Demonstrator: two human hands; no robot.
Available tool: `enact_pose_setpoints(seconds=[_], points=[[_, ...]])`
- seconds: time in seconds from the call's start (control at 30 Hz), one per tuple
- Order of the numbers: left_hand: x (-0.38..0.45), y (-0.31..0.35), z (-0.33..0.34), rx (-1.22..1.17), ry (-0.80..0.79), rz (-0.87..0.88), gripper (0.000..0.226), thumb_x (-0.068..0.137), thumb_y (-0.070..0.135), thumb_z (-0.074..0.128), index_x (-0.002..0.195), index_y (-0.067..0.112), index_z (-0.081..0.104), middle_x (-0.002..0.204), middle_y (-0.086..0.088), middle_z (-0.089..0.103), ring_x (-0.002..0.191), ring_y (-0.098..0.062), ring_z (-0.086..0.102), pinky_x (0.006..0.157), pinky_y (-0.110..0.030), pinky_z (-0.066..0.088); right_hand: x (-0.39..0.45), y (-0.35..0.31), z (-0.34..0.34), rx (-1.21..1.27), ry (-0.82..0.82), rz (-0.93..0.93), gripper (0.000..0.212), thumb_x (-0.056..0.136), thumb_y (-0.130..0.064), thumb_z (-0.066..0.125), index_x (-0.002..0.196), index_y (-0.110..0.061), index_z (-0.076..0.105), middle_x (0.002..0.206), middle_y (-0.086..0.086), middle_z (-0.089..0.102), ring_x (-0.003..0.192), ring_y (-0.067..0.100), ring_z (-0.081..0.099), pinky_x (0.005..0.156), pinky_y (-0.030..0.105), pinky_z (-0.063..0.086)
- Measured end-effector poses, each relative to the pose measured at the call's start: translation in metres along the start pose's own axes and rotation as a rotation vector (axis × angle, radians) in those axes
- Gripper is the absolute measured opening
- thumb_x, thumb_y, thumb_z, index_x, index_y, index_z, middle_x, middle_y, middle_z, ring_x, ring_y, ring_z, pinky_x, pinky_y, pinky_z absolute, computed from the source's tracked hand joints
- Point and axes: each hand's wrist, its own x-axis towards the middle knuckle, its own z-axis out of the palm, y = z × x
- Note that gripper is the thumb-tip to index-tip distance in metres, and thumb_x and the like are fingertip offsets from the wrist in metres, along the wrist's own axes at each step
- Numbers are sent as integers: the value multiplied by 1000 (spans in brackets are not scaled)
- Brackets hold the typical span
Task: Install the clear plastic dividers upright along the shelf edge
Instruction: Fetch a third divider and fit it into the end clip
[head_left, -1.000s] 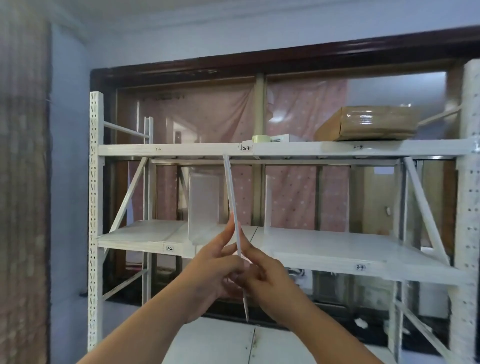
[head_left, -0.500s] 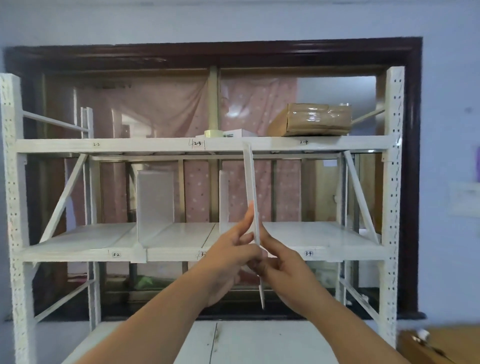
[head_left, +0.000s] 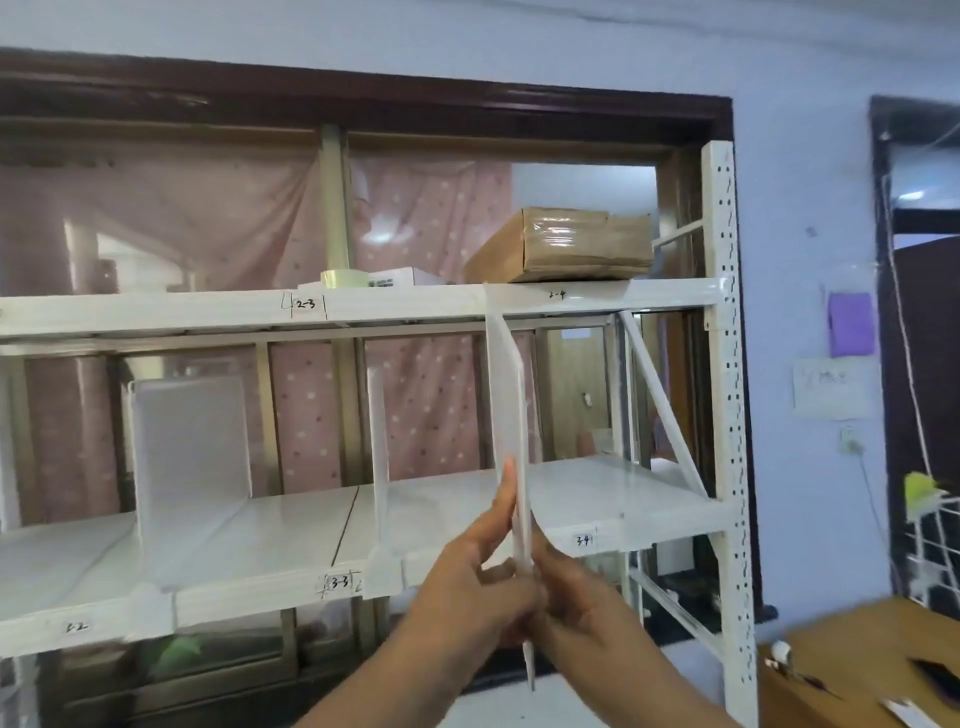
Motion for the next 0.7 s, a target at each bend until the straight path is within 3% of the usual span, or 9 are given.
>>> enact_pose_setpoints(seconds=[0.1, 0.17, 0.27, 0.33, 0.4, 0.47, 0.53, 0.63, 0.7], points=[[-5, -22, -9, 40, -48, -30, 99, 64, 18, 72, 135, 81, 46, 118, 14, 80, 93, -18, 76, 89, -32, 62, -12, 20, 13, -85, 57, 9, 64, 81, -47, 69, 135, -76, 49, 139, -35, 61, 137, 8, 57, 106, 16, 48], [-1, -31, -18, 27, -75, -48, 101, 62, 22, 72, 137, 82, 42, 121, 15, 81, 88, -16, 73, 83, -29, 59, -7, 33, 18, -65, 79, 46, 67, 78, -48, 69, 137, -72, 50, 138, -28, 65, 136, 15, 59, 111, 28, 50], [15, -33, -30, -30, -74, -68, 104, 60, 17, 74, 138, 79, 45, 105, 6, 75, 85, -25, 61, 78, -39, 54, 12, 41, 18, -27, 52, 95, 71, 92, -33, 68, 152, -61, 43, 134, 4, 71, 135, 30, 60, 118, 50, 44], [29, -35, -40, -29, -48, -67, 104, 67, 7, 73, 138, 78, 45, 98, 15, 75, 86, -27, 64, 77, -43, 56, 27, 44, 19, -37, 42, 119, 76, 97, -20, 65, 158, -55, 36, 135, 7, 71, 131, 27, 65, 112, 43, 51], [43, -42, -50, 4, -25, -68, 101, 81, -1, 71, 125, 87, 44, 94, 36, 77, 87, -22, 76, 82, -46, 66, 42, 47, 19, -43, 25, 160, 80, 97, -12, 63, 159, -54, 35, 136, 8, 70, 119, 24, 69, 100, 40, 55], [56, -49, -61, 22, -28, -67, 102, 88, 1, 70, 120, 93, 41, 109, 43, 74, 98, -18, 81, 84, -45, 67, 55, 50, 18, -45, 27, 185, 81, 93, -14, 63, 159, -54, 35, 141, -2, 68, 110, 21, 72, 91, 38, 58], [69, -49, -67, 21, -53, -55, 100, 90, 7, 73, 125, 93, 35, 128, 39, 68, 105, -20, 80, 75, -36, 69, 66, 49, 18, -48, 42, 191, 79, 91, -20, 63, 157, -57, 37, 146, -14, 64, 107, 15, 74, 87, 32, 60], [89, -48, -74, -17, -109, -33, 98, 96, 14, 75, 140, 86, 24, 154, 25, 51, 110, -9, 72, 67, -22, 64, 80, 46, 13, -99, 75, 201, 71, 95, -28, 64, 152, -64, 40, 150, -27, 56, 114, 6, 73, 82, 26, 62], [105, -52, -77, -30, -143, -20, 96, 98, 17, 75, 150, 78, 22, 164, 14, 46, 104, 3, 70, 61, -13, 59, 88, 47, 5, -144, 100, 211, 66, 102, -28, 64, 148, -68, 41, 149, -32, 54, 118, -1, 69, 84, 26, 63]])
